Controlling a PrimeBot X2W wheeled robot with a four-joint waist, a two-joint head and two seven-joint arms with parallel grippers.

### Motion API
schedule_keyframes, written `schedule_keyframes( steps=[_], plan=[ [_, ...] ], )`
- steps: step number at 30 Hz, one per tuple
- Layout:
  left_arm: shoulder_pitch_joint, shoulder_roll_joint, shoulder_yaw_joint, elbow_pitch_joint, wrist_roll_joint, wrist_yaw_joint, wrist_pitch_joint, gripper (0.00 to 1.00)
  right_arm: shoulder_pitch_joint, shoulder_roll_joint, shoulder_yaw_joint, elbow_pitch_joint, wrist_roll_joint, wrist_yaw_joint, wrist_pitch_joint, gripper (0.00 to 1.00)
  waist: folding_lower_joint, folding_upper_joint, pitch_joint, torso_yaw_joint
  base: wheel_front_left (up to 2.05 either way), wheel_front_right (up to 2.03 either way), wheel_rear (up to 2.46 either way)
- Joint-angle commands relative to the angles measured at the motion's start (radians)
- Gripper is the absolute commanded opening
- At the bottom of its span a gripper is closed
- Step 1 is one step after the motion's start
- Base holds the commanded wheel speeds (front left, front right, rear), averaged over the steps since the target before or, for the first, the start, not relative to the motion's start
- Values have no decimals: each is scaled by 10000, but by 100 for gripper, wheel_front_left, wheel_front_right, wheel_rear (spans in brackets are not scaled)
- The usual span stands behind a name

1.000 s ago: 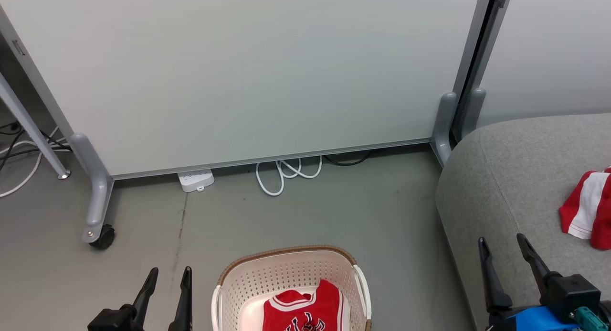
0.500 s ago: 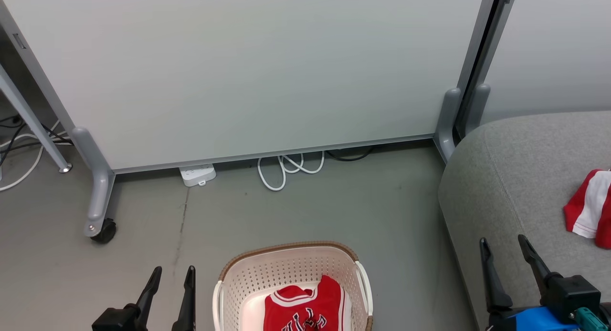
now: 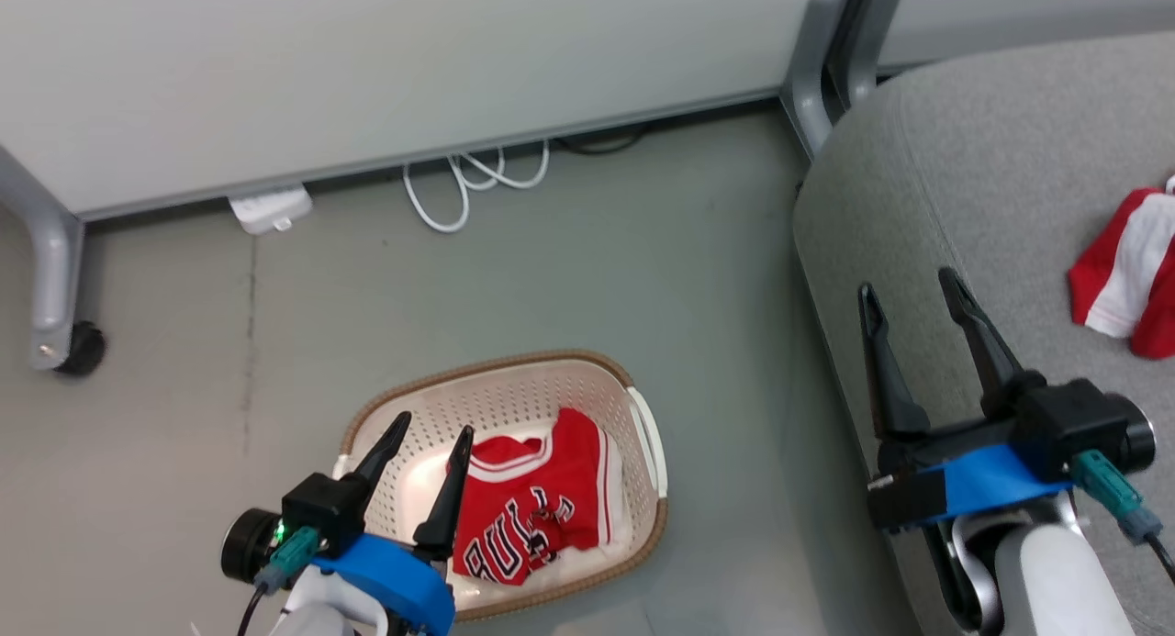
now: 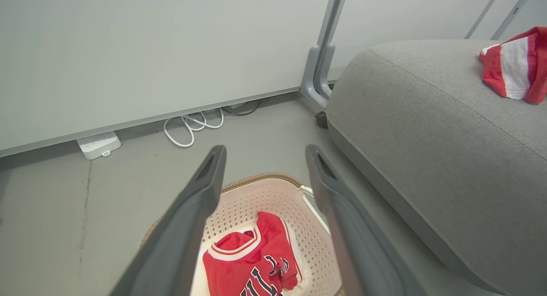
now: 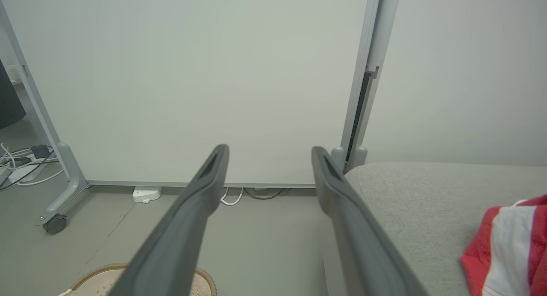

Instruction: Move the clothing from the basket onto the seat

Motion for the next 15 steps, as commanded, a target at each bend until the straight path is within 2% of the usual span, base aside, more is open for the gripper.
schedule_keyframes(
  steps=[1, 6, 15],
  plan=[
    [-364, 190, -140, 227, -96, -29, -24, 100, -422, -5, 117, 47, 43, -3, -114, 100, -2, 0, 1556, -1025, 0, 0, 0],
    [-1630, 707, -969, 1335, -441, -14, 141, 100, -1662, 70, 457, 298, 290, -3, -572, 100, -2, 0, 3096, -1881, 0, 0, 0],
    [-3035, 1731, -2131, 3304, -696, -14, 836, 100, -2793, 103, 1052, 973, 964, -3, -1350, 100, -2, 0, 4933, -3186, 0, 0, 0]
  ],
)
